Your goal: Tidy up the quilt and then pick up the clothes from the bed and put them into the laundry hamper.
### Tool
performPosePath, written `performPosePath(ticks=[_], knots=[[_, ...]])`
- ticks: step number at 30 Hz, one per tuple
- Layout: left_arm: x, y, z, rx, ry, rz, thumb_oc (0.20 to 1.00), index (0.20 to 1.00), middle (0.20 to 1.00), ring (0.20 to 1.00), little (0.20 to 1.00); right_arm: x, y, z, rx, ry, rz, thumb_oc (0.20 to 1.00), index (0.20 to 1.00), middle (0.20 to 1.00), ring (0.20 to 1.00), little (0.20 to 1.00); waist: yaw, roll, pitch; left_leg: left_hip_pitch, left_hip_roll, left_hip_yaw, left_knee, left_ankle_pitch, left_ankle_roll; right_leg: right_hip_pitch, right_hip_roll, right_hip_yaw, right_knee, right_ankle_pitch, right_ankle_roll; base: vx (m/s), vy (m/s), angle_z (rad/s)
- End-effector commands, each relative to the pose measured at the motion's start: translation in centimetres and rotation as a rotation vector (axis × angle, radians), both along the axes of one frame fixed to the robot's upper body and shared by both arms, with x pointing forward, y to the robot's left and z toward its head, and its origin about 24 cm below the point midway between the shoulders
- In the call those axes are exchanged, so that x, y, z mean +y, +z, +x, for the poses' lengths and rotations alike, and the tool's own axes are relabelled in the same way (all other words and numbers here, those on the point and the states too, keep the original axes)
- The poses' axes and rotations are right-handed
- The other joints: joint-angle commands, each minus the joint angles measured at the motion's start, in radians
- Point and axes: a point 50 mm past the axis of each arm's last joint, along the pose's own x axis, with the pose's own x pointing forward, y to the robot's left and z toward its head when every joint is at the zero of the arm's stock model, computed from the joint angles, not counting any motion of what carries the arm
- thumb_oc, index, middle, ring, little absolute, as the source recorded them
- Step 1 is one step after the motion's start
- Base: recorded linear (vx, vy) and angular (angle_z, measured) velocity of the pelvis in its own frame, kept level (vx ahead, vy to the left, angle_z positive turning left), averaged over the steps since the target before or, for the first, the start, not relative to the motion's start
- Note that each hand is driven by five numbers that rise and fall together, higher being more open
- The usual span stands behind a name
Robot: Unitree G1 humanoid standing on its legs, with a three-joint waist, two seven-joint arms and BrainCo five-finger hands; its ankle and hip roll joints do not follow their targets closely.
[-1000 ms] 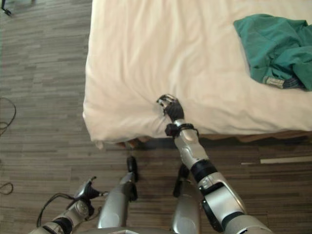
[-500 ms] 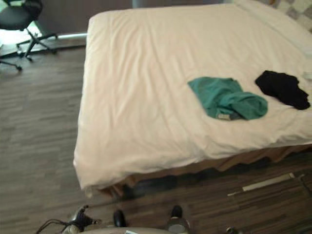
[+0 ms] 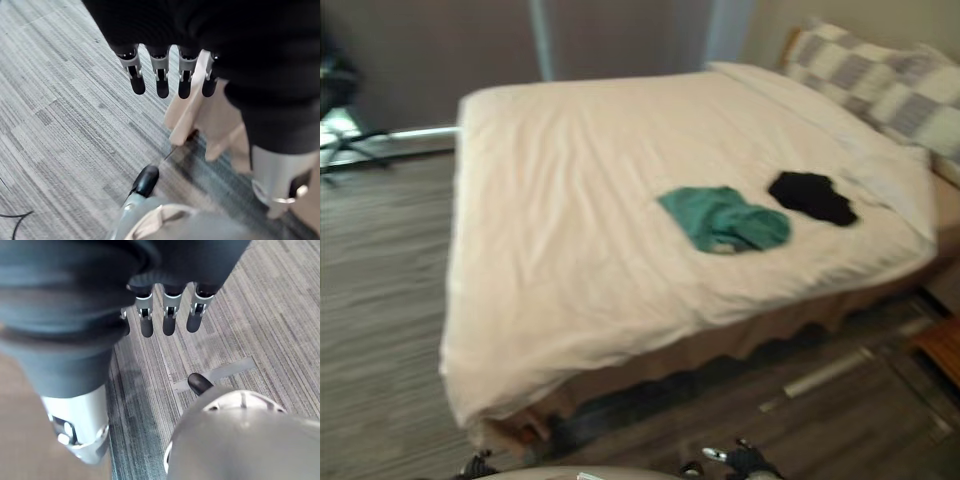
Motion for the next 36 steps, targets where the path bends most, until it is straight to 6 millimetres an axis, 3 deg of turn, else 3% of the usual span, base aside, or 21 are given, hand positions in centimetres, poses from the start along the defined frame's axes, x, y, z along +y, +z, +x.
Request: performPosePath(ticks=[1,2,3,4,5,6,8,12,13,15,19,20,26,27,28,29,31,32,33,35,36], knots=[[-1.3,0.8,5.8,-0.135,-0.09,-0.019,1.0,1.0,1.0,1.0,1.0,-1.4,0.5,1.5,-0.003,0.109,-0.074,1.0,1.0,1.0,1.0,1.0,0.006,-0.003,0.115,-0.044,0.011,-0.111,0.27,-0.045,0.02,0.079,0.118,0.166,-0.172,0.008,0.012,0.02,-0.183,-1.07],[-1.7,1.0,6.6,-0.16,-0.095,-0.025,1.0,1.0,1.0,1.0,1.0,-1.6,0.7,1.9,-0.006,0.133,-0.094,1.0,1.0,1.0,1.0,1.0,0.016,-0.003,0.13,-0.084,0.03,-0.161,0.347,-0.021,0.009,0.073,0.135,0.19,-0.175,0.003,-0.001,-0.05,-0.088,-0.95],[-2.0,1.2,7.4,-0.188,-0.1,-0.032,1.0,1.0,1.0,1.0,1.0,-1.5,0.8,2.5,-0.013,0.177,-0.11,1.0,1.0,1.0,1.0,1.0,0.025,-0.001,0.133,-0.113,0.001,-0.261,0.362,-0.03,0.02,0.055,0.157,0.228,-0.18,0.005,-0.006,-0.09,0.081,-2.0],[-2.7,1.4,8.4,-0.217,-0.115,-0.049,1.0,1.0,1.0,1.0,1.0,-1.4,1.0,3.2,-0.029,0.236,-0.128,1.0,1.0,1.0,1.0,1.0,0.05,-0.017,0.132,-0.158,-0.138,-0.468,0.331,-0.125,0.081,0.013,0.177,0.339,-0.182,0.031,-0.015,-0.06,0.115,-2.5],[-2.7,1.4,8.4,-0.217,-0.115,-0.049,1.0,1.0,1.0,1.0,1.0,-1.4,1.0,3.2,-0.029,0.236,-0.129,1.0,1.0,1.0,1.0,1.0,0.051,-0.017,0.132,-0.157,-0.138,-0.466,0.33,-0.125,0.082,0.012,0.177,0.34,-0.181,0.03,-0.014,-0.04,0.151,-3.11],[-3.1,1.4,8.7,-0.227,-0.119,-0.058,1.0,1.0,1.0,1.0,1.0,-1.0,1.1,3.7,-0.038,0.28,-0.135,1.0,1.0,1.0,1.0,1.0,0.061,-0.024,0.134,-0.161,-0.187,-0.558,0.311,-0.177,0.099,-0.005,0.195,0.414,-0.182,0.039,-0.007,-0.01,0.068,-2.56],[-3.6,1.4,8.9,-0.234,-0.14,-0.072,1.0,1.0,1.0,1.0,1.0,-0.6,1.5,4.8,-0.078,0.354,-0.15,1.0,1.0,1.0,1.0,1.0,0.081,-0.031,0.128,-0.146,-0.227,-0.69,0.267,-0.212,0.111,-0.016,0.247,0.572,-0.217,0.064,0.013,0.0,0.143,-2.18],[-3.0,1.5,9.1,-0.234,-0.15,-0.056,1.0,1.0,1.0,1.0,1.0,0.0,1.7,5.4,-0.106,0.396,-0.14,1.0,1.0,1.0,1.0,1.0,0.071,-0.025,0.118,-0.099,-0.201,-0.591,0.139,-0.168,0.128,-0.073,0.245,0.596,-0.19,0.092,0.045,-0.08,0.148,-2.41],[-2.4,1.9,9.8,-0.251,-0.164,-0.032,1.0,1.0,1.0,1.0,1.0,0.3,1.7,5.2,-0.119,0.386,-0.123,1.0,1.0,1.0,1.0,1.0,0.035,-0.027,0.13,-0.053,-0.213,-0.53,0.071,-0.14,0.138,-0.125,0.23,0.609,-0.122,0.164,0.105,-0.12,0.116,-1.75],[-2.1,2.2,10.4,-0.267,-0.138,-0.028,1.0,1.0,1.0,1.0,1.0,-0.1,1.8,5.3,-0.12,0.355,-0.129,1.0,1.0,1.0,1.0,1.0,0.025,-0.005,0.145,-0.056,-0.199,-0.506,0.066,-0.12,0.145,-0.135,0.202,0.578,-0.086,0.121,0.112,-0.17,0.012,-1.82],[-2.2,2.2,10.5,-0.27,-0.142,-0.028,1.0,1.0,1.0,1.0,1.0,-1.3,1.3,3.3,-0.065,0.265,-0.139,1.0,1.0,1.0,1.0,1.0,0.006,0.015,0.142,-0.074,-0.197,-0.509,0.055,-0.09,0.154,-0.092,0.19,0.601,-0.019,0.08,0.07,-0.16,-0.015,-0.28],[-2.3,2.0,9.9,-0.245,-0.167,-0.03,1.0,1.0,1.0,1.0,1.0,-2.0,0.9,1.9,-0.021,0.199,-0.146,1.0,1.0,1.0,1.0,1.0,0.003,0.017,0.111,-0.081,-0.206,-0.514,0.042,-0.078,0.151,-0.004,0.204,0.653,-0.083,0.048,0.058,-0.06,-0.039,0.53],[-2.4,1.3,8.3,-0.193,-0.174,-0.029,1.0,1.0,1.0,1.0,1.0,-2.6,0.3,-0.8,0.059,0.124,-0.135,1.0,1.0,1.0,1.0,1.0,0.008,0.027,0.066,-0.066,-0.196,-0.513,0.017,-0.063,0.134,0.051,0.212,0.659,-0.184,0.028,0.044,0.03,-0.083,0.2],[-2.4,1.2,8.0,-0.187,-0.167,-0.032,1.0,1.0,1.0,1.0,1.0,-2.7,0.3,-1.0,0.067,0.123,-0.138,1.0,1.0,1.0,1.0,1.0,0.009,0.029,0.059,-0.059,-0.195,-0.517,0.007,-0.063,0.132,0.065,0.209,0.647,-0.199,0.027,0.042,0.08,-0.146,0.17],[-2.5,1.2,8.0,-0.223,0.023,-0.103,1.0,1.0,1.0,1.0,1.0,-0.4,-0.3,-0.9,0.122,0.227,-0.104,1.0,1.0,1.0,1.0,1.0,0.043,0.039,0.084,-0.036,-0.105,-0.427,-0.004,-0.045,0.073,0.065,0.15,0.367,-0.191,0.025,0.034,0.08,-0.146,0.11],[-2.4,1.2,8.1,-0.223,0.023,-0.103,1.0,1.0,1.0,1.0,1.0,-0.4,-0.3,-0.9,0.121,0.227,-0.104,1.0,1.0,1.0,1.0,1.0,0.043,0.039,0.082,-0.039,-0.106,-0.427,-0.004,-0.043,0.073,0.063,0.15,0.367,-0.194,0.028,0.033,0.13,-0.231,-0.07],[-2.6,1.3,8.2,-0.226,-0.015,-0.083,1.0,1.0,1.0,1.0,1.0,-0.4,-0.2,-0.2,0.096,0.256,-0.119,1.0,1.0,1.0,1.0,1.0,0.043,0.035,0.087,-0.055,-0.083,-0.412,0.099,-0.043,0.056,0.101,0.16,0.369,-0.243,0.022,0.019,0.09,-0.221,-0.21],[-2.8,1.4,8.6,-0.237,-0.033,-0.087,1.0,1.0,1.0,1.0,1.0,-0.3,0.0,0.7,0.067,0.278,-0.12,1.0,1.0,1.0,1.0,1.0,0.056,0.028,0.121,-0.161,-0.019,-0.434,0.358,0.06,0.02,0.146,0.186,0.373,-0.279,0.004,-0.023,0.05,-0.21,-0.11],[-2.8,1.4,8.6,-0.238,-0.033,-0.087,1.0,1.0,1.0,1.0,1.0,-0.3,0.1,0.7,0.066,0.278,-0.12,1.0,1.0,1.0,1.0,1.0,0.055,0.027,0.118,-0.167,-0.019,-0.436,0.36,0.061,0.02,0.142,0.186,0.372,-0.279,0.005,-0.024,0.08,-0.287,-0.22],[-3.0,1.5,8.9,-0.251,-0.043,-0.087,1.0,1.0,1.0,1.0,1.0,-0.5,0.4,1.5,0.03,0.295,-0.125,1.0,1.0,1.0,1.0,1.0,0.074,0.013,0.153,-0.283,-0.007,-0.482,0.547,0.126,0.022,0.181,0.197,0.376,-0.305,-0.013,-0.053,0.12,-0.179,-0.33],[-3.0,1.3,8.6,-0.236,-0.036,-0.09,1.0,1.0,1.0,1.0,1.0,-0.8,0.6,2.3,0.013,0.315,-0.139,1.0,1.0,1.0,1.0,1.0,0.082,0.004,0.162,-0.326,-0.038,-0.488,0.568,0.093,0.038,0.193,0.197,0.388,-0.316,-0.021,-0.057,0.32,-0.143,-0.1]])
